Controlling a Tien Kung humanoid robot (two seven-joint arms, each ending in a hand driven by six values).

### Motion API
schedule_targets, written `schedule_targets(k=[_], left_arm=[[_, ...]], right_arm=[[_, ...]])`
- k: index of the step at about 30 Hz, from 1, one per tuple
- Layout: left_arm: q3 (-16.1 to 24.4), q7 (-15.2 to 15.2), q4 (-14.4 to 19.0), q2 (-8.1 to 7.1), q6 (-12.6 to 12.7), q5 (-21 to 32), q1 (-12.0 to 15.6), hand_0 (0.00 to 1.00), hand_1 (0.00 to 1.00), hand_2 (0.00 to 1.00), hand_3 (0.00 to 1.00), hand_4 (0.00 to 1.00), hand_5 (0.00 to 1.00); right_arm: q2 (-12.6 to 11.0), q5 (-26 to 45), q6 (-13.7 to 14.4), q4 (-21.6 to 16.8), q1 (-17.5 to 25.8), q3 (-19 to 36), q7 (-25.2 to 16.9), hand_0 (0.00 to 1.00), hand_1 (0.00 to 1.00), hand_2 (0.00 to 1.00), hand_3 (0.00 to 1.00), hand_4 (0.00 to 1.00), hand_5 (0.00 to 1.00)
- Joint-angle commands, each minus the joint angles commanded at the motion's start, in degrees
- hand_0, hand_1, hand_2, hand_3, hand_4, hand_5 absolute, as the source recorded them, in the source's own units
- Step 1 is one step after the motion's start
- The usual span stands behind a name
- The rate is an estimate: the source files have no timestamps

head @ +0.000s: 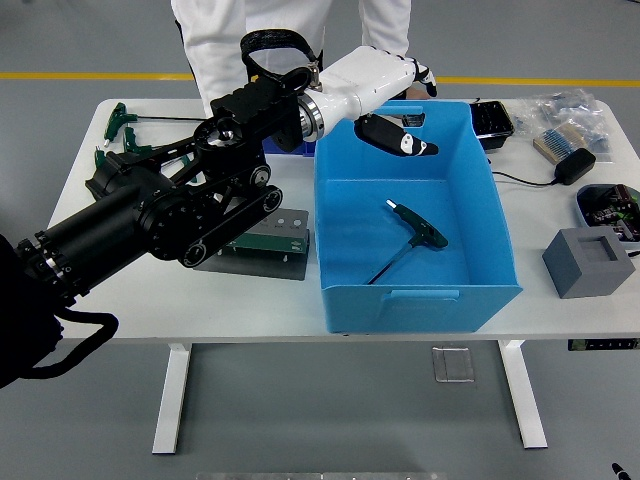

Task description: Lift tool from toolbox,place it in box,lift tool from toolbox,place it in box

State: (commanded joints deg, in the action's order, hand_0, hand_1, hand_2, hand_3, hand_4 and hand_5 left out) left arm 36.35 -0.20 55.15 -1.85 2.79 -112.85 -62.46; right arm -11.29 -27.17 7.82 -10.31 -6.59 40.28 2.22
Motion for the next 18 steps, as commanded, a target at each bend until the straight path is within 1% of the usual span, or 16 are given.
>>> schedule_targets(k=[2, 3, 5, 6, 8, 9, 11, 12, 14, 15, 16, 18], left_arm=[[1.7, 0.3, 2.0, -1.19, -0.4, -0.9, 1.5, 0.69, 0.731, 0.846, 0.735, 0.942, 0.699], [2.7, 0.6, 3.4, -2.13, -0.8, -1.4, 2.5, 0.671, 0.718, 0.797, 0.722, 0.943, 0.7], [4.0, 0.9, 4.9, -3.4, -1.3, -2.3, 3.9, 0.671, 0.718, 0.797, 0.722, 0.943, 0.7], [5.0, 1.1, 6.1, -4.52, -1.6, -2.9, 5.0, 0.671, 0.718, 0.797, 0.722, 0.943, 0.7], [6.2, 1.5, 7.0, -5.79, -1.9, -3.3, 6.3, 0.671, 0.718, 0.797, 0.722, 0.943, 0.7], [7.6, 2.0, 7.7, -6.99, -1.8, -3.8, 7.6, 0.669, 0.716, 0.773, 0.72, 0.945, 0.703], [10.4, 2.7, 8.6, -8.63, -1.3, -4.3, 9.7, 0.669, 0.716, 0.773, 0.72, 0.945, 0.703], [11.5, 2.9, 9.0, -9.13, -1.1, -4.5, 10.4, 0.669, 0.716, 0.773, 0.72, 0.945, 0.703], [15.6, 4.3, 10.4, -10.81, 0.1, -5.0, 13.4, 0.669, 0.716, 0.773, 0.72, 0.945, 0.703], [17.3, 4.7, 11.1, -11.29, 0.6, -5.2, 14.7, 0.662, 0.696, 0.745, 0.71, 0.946, 0.705], [19.0, 5.2, 11.6, -11.55, 1.1, -5.4, 15.7, 0.662, 0.696, 0.745, 0.71, 0.946, 0.705], [23.2, 6.7, 13.2, -11.88, 2.6, -5.5, 19.0, 0.662, 0.696, 0.745, 0.71, 0.946, 0.705]], right_arm=[[0.1, 0.1, 0.0, 0.0, 0.2, 0.0, -0.1, 0.618, 0.547, 0.682, 0.765, 0.994, 0.935], [0.2, 0.2, 0.0, 0.0, 0.4, 0.1, 0.0, 0.619, 0.546, 0.683, 0.764, 0.994, 0.935], [0.4, 0.4, 0.0, 0.0, 0.5, 0.1, 0.0, 0.619, 0.546, 0.683, 0.764, 0.994, 0.935], [0.5, 0.5, 0.1, 0.0, 0.6, 0.1, 0.0, 0.619, 0.546, 0.683, 0.764, 0.994, 0.935], [0.6, 0.8, 0.1, 0.0, 0.8, -0.1, -0.1, 0.619, 0.546, 0.683, 0.764, 0.994, 0.935], [0.7, 0.9, 0.1, 0.0, 0.8, -0.1, -0.1, 0.619, 0.549, 0.684, 0.765, 0.993, 0.935], [0.8, 1.2, 0.1, 0.0, 1.0, -0.3, 0.0, 0.619, 0.549, 0.684, 0.765, 0.993, 0.935], [0.8, 1.3, 0.1, 0.0, 1.0, -0.3, 0.0, 0.619, 0.549, 0.684, 0.765, 0.993, 0.935], [1.0, 1.5, 0.2, 0.0, 1.2, -0.3, -0.1, 0.619, 0.549, 0.684, 0.765, 0.993, 0.935], [1.1, 1.6, 0.2, 0.0, 1.2, -0.3, -0.1, 0.616, 0.553, 0.684, 0.764, 0.993, 0.935], [1.1, 1.8, 0.2, 0.0, 1.3, -0.4, -0.1, 0.616, 0.553, 0.684, 0.764, 0.993, 0.935], [1.3, 1.8, 0.3, 0.0, 1.5, -0.2, -0.1, 0.616, 0.553, 0.684, 0.764, 0.993, 0.935]])
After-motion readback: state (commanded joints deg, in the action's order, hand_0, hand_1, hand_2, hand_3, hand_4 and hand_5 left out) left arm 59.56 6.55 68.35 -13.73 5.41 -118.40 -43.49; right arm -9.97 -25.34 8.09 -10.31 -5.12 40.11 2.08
